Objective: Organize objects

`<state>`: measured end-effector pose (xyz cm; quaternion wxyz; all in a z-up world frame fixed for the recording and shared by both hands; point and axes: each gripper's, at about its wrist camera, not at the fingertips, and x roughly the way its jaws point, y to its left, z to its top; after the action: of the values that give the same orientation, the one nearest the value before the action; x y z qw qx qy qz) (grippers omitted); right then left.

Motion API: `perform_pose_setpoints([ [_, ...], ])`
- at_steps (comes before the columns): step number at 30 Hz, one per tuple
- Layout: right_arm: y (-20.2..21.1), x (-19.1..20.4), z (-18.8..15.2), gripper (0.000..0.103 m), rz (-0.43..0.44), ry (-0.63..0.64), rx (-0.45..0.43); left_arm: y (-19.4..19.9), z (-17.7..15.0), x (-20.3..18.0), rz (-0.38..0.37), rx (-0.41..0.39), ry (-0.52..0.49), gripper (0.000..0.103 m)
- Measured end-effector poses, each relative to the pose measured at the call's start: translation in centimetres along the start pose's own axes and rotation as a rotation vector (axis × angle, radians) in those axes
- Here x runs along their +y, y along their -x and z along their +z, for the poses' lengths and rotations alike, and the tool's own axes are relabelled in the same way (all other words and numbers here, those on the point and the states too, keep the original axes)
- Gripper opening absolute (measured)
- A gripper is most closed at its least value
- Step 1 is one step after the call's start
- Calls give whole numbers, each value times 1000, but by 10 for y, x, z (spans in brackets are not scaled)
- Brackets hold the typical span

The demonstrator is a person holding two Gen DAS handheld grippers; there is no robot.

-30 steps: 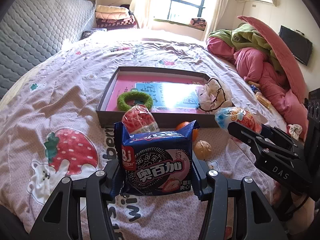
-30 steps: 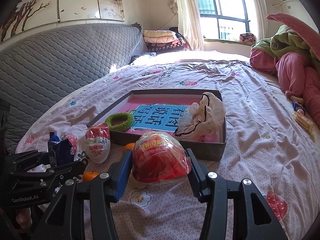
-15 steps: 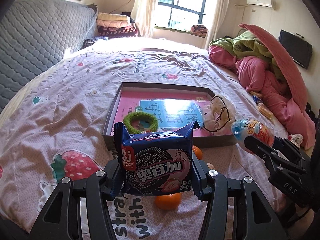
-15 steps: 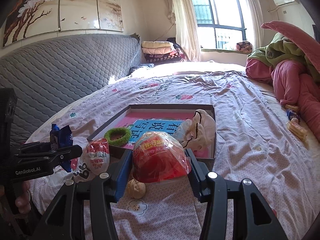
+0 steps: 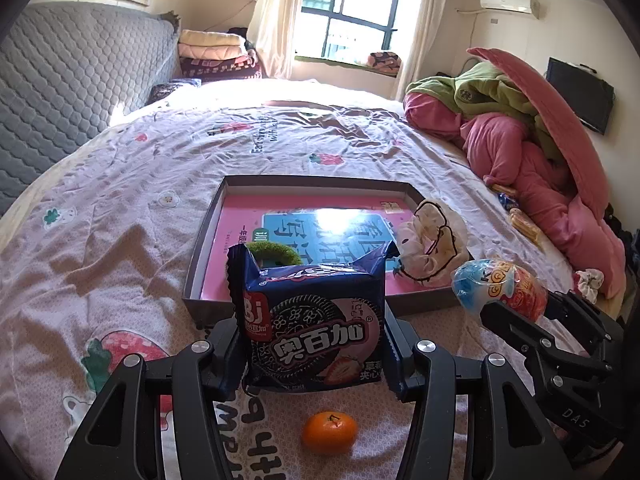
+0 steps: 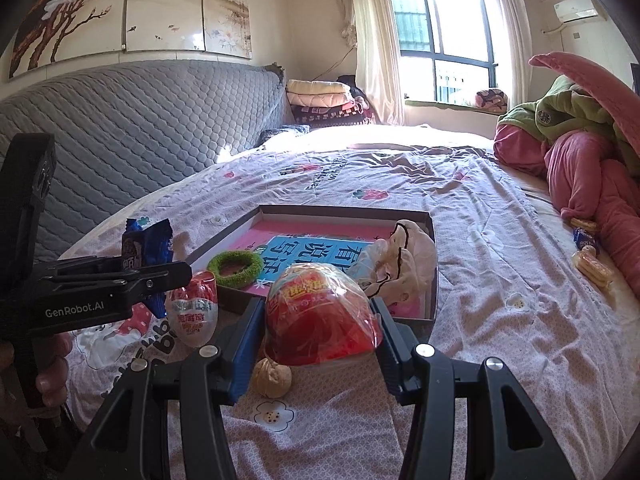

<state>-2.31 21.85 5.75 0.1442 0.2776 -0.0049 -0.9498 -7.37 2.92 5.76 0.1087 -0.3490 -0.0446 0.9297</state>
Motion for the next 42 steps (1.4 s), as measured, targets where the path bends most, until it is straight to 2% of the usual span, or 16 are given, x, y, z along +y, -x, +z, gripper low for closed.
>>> perform_pose_setpoints([
  [11,-14,1,9,52,-6,15,4,-9,16,5,-22,-18,3,57],
  [31,-42,-1,42,52,-14,41,-32,-32,54,-1,-50,-33,-53,57],
  [42,-51,-4,49,52,-38,34,-51,-43,70,-5,-60,-38,-80,57],
])
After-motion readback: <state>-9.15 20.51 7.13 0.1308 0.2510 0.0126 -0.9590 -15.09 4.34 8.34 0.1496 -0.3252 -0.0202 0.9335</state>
